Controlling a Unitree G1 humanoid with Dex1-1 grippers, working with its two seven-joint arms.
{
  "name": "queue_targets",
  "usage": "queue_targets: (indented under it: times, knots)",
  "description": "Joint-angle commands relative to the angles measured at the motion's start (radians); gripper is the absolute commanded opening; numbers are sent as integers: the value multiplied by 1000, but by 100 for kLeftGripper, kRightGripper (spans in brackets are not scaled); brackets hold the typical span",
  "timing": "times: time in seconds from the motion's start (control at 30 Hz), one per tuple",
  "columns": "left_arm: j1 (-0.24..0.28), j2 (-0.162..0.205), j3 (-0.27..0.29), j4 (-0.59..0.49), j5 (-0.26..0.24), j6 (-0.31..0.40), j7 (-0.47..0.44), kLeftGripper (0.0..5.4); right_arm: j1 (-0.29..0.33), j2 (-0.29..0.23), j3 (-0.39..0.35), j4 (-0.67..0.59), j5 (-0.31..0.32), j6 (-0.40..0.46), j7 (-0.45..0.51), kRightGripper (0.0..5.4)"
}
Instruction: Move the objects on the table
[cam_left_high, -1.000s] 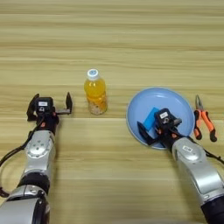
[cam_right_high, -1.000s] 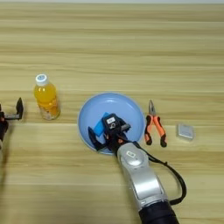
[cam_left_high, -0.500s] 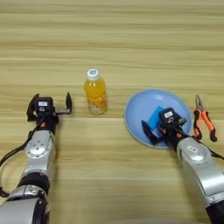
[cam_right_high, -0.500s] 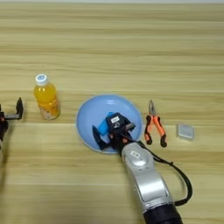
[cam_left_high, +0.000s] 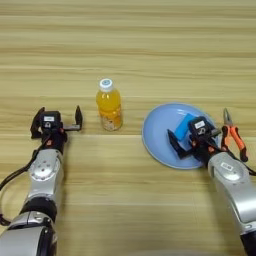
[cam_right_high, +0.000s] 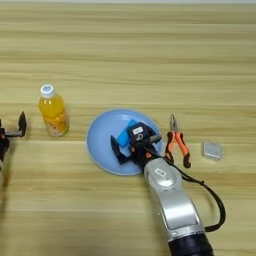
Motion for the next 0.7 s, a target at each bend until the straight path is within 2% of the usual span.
queue_targets:
  times: [0.03, 0.4, 0.7]
  knots:
    - [-12, 1, -3, 11, 9, -5, 3, 540, 8, -16, -37, -36, 16, 19, -5, 460]
    - [-12, 3, -1, 13, 7, -6, 0, 540, 63, -49, -160, -110, 56, 34, -29, 460]
    - [-12, 1, 0, 14, 6, -7, 0, 540, 177, -82, -280, -179, 85, 41, -46, 460]
